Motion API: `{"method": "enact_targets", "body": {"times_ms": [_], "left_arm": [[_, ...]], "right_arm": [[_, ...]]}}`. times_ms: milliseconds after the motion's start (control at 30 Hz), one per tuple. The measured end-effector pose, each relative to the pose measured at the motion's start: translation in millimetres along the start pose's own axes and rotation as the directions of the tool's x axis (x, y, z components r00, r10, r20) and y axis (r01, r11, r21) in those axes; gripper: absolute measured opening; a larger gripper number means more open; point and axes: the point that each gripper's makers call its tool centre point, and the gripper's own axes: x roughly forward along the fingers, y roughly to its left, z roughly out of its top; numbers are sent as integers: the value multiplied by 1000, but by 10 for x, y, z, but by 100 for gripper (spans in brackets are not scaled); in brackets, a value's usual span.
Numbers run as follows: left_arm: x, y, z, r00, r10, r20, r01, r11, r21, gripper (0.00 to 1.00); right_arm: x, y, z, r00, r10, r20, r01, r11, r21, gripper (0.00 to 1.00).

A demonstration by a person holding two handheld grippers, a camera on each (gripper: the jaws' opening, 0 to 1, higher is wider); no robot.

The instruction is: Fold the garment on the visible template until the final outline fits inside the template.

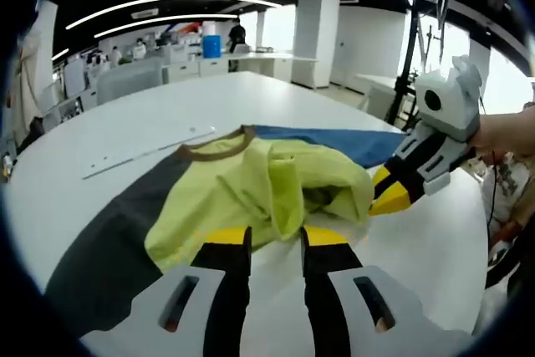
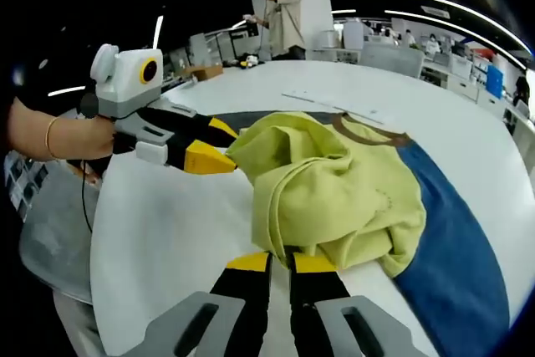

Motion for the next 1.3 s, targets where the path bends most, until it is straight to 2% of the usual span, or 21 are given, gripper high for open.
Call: {"method": "enact_targets", "body": {"times_ms": [167, 267, 400, 500, 733, 833, 1300], "left_arm": [[28, -17, -15, 1000, -10, -14, 10, 1000, -19, 3], [12, 21, -48, 999, 14, -35, -14, 1000, -10, 1], [-81, 42, 11, 1000, 11, -10, -11, 1000, -19, 0], [-167, 81, 47, 1000, 15, -4, -15, 1000, -27, 0], [-511, 190, 144, 999, 10, 36, -9, 999, -43, 0], [-592, 213, 156, 999, 15, 41, -13, 999, -49, 0], [-1042, 149, 206, 998, 9, 66, -8, 1000, -14, 0]], "right_arm": [[14, -5, -11, 1000, 4, -2, -4, 1000, 21, 0], [1, 8, -1, 1000, 8, 4, -8, 999, 34, 0], [-79, 82, 86, 998, 47, 38, -49, 998, 49, 0], [-136, 94, 111, 998, 50, 43, -52, 998, 44, 0], [-317, 147, 76, 998, 59, 21, -60, 998, 26, 0], [-373, 162, 68, 998, 58, 18, -59, 998, 20, 0], [-703, 198, -22, 999, 34, -17, -34, 999, -13, 0]]}}
